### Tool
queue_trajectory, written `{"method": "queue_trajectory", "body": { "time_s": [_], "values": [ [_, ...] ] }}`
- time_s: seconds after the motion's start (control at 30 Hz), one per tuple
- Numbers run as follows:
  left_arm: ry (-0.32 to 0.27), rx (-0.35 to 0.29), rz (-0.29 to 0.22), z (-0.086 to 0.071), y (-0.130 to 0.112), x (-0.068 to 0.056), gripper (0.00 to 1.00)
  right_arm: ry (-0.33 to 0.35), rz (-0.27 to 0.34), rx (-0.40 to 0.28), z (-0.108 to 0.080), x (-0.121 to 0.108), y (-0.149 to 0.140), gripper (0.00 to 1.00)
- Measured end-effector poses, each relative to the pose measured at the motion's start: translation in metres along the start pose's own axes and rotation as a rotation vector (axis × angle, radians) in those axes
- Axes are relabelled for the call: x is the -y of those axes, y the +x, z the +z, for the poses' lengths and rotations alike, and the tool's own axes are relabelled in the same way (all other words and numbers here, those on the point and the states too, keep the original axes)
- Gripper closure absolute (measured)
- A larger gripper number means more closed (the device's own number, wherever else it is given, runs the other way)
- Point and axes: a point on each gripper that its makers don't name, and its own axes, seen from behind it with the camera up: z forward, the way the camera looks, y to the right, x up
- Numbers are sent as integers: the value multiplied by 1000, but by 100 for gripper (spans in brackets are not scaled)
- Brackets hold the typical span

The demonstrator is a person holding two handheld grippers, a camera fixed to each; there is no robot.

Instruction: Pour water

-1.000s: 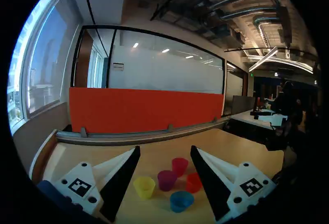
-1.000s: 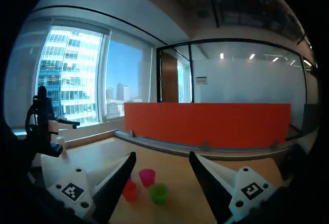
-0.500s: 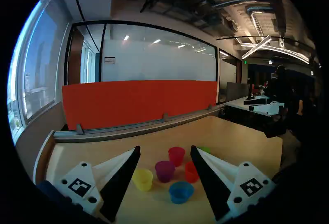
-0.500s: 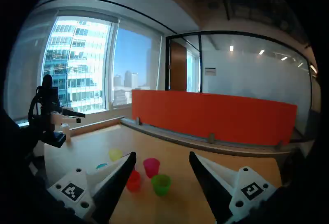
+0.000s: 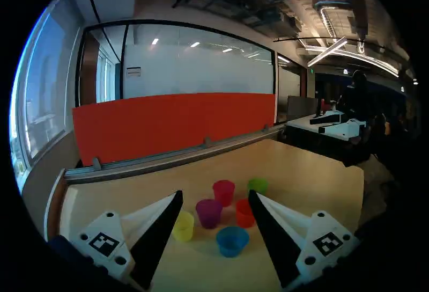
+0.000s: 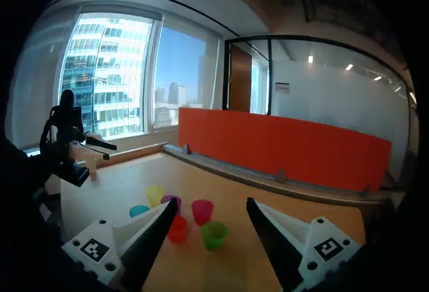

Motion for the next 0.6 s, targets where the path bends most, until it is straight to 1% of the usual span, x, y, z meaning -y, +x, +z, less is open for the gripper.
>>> {"method": "queue_trajectory", "body": {
  "time_s": [0.3, 0.6],
  "values": [
    [-20, 31, 12, 2, -14, -3, 9, 12, -19, 54, 3, 5, -16, 0],
    [-43, 80, 22, 10, -31, -6, 9, 17, -16, 93, 9, 5, -30, 0]
  ]
}}
